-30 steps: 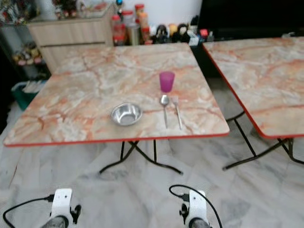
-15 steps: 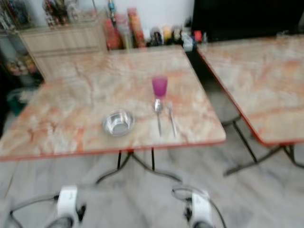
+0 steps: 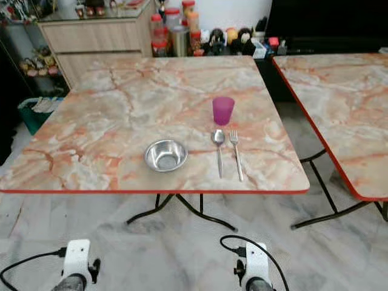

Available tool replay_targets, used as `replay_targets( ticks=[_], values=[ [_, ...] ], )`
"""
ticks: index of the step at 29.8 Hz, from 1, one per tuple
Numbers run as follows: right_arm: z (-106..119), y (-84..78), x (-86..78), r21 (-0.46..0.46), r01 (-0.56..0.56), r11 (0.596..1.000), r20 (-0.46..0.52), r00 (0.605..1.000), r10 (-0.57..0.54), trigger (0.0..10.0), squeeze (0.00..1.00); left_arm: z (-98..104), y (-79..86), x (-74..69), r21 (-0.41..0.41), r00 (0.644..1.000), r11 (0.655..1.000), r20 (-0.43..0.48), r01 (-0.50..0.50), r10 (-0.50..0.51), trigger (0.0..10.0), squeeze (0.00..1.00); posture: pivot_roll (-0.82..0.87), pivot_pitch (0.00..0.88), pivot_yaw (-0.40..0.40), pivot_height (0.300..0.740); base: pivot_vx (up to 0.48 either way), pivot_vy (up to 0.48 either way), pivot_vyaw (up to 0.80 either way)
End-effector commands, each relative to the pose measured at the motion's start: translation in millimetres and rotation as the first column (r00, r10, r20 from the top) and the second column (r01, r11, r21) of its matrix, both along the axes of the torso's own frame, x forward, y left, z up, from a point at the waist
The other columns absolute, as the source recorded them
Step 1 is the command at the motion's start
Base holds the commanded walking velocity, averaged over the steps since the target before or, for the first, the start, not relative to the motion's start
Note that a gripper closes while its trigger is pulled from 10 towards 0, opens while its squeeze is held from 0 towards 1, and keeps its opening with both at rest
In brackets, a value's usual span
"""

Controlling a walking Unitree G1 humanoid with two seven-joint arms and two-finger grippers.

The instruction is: Setting the table

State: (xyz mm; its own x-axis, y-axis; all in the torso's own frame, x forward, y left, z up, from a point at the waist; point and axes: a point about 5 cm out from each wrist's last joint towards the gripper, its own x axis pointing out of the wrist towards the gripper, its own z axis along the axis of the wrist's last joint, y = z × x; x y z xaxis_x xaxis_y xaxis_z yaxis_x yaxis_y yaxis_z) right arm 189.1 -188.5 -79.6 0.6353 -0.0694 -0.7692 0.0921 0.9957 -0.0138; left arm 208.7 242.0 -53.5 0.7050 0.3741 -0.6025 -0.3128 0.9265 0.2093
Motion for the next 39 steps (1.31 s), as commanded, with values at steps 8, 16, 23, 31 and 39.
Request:
replay_targets(
  ticks=[8, 16, 23, 31, 39],
  values=[
    [0, 1.4, 0.0, -0.001, -0.013, 1.000, -0.006, 1.000, 0.013, 10.0, 0.00, 83, 68.6, 47.3, 0.230, 0.874, 0.906, 0.426, -0.355, 0.234, 10.0, 0.00, 0.04, 0.000, 0.028, 0.740, 0.000, 0.000, 0.00],
    [0, 2.4, 0.7, 0.001, -0.014, 1.000, -0.003, 1.000, 0.014, 10.0, 0.00, 164, 55.7, 101.1, 0.334, 0.720, 0.893, 0.694, -0.300, -0.017, 10.0, 0.00, 0.04, 0.000, 0.038, 0.740, 0.000, 0.000, 0.00],
    [-2, 1.4, -2.6, -0.004, 0.000, 1.000, -0.015, 1.000, 0.000, 10.0, 0.00, 208, -15.0, 150.3, 0.305, 0.585, 0.940, 0.739, 0.155, -0.336, 10.0, 0.00, 0.04, 0.000, 0.043, 0.740, 0.000, 0.000, 0.00],
    [0, 2.3, 0.2, 0.009, 0.012, 1.000, 0.001, 1.000, -0.012, 10.0, 0.00, 206, -80.0, 161.3, 0.073, 0.536, 0.914, 0.790, 0.400, -0.298, 10.0, 0.00, 0.04, 0.000, 0.037, 0.740, 0.000, 0.000, 0.00],
    [-3, -0.6, -5.2, 0.004, 0.038, 0.999, -0.015, 0.999, -0.038, 10.0, 0.00, 186, -123.5, 156.6, 0.069, 0.563, 0.859, 0.728, 0.507, -0.390, 10.0, 0.00, 0.03, 0.000, 0.045, 0.740, 0.000, 0.000, 0.00]
  ],
)
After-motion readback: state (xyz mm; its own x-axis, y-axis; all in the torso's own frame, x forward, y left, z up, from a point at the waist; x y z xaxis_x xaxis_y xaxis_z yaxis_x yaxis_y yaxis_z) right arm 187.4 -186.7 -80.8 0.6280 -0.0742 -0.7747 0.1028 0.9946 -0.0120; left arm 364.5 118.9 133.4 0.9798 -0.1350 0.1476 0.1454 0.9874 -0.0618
